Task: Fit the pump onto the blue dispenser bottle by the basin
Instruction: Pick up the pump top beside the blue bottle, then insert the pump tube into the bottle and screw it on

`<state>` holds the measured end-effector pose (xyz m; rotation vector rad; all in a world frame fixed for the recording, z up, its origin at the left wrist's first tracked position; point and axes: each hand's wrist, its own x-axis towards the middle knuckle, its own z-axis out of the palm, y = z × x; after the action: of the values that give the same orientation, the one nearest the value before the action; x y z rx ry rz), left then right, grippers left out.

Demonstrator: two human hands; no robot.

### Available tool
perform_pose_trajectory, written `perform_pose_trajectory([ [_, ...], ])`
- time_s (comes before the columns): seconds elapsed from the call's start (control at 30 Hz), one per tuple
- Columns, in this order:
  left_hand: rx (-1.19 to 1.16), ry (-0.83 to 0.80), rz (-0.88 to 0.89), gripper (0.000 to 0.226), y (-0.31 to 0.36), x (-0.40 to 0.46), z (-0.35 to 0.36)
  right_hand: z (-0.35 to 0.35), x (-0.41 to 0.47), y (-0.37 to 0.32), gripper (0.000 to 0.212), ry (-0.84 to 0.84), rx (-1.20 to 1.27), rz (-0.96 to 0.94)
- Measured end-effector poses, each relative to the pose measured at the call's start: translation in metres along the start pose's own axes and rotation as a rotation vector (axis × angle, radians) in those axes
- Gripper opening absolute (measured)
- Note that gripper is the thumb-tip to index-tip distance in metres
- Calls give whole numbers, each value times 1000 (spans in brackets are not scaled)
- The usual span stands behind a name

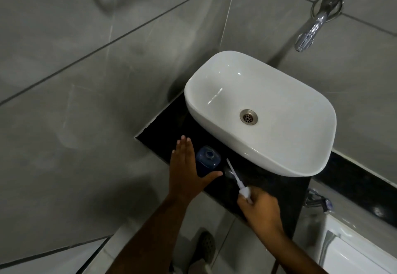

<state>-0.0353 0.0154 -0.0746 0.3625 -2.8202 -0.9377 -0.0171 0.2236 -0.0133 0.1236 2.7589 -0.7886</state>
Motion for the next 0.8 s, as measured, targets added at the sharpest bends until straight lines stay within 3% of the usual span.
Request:
perform_pose_trajectory([
  [0.07, -21, 11, 27, 129, 2, 7, -3, -14, -13, -5, 13, 32, 94, -40],
  [0.17, -20, -3, 77, 128, 4, 14, -5, -38, -25, -25, 30, 116, 250, -81],
  [0.3, 21, -15, 102, 126, 4, 15, -4, -63, -21, -58, 27, 191, 277, -171],
  [0.57, 41, -26, 101, 124, 3, 21, -7, -89, -1, -99, 10, 147, 67, -310],
  [0.8, 26, -38, 84, 126, -1, 18, -3, -89, 7, -110, 9, 25, -64, -347],
])
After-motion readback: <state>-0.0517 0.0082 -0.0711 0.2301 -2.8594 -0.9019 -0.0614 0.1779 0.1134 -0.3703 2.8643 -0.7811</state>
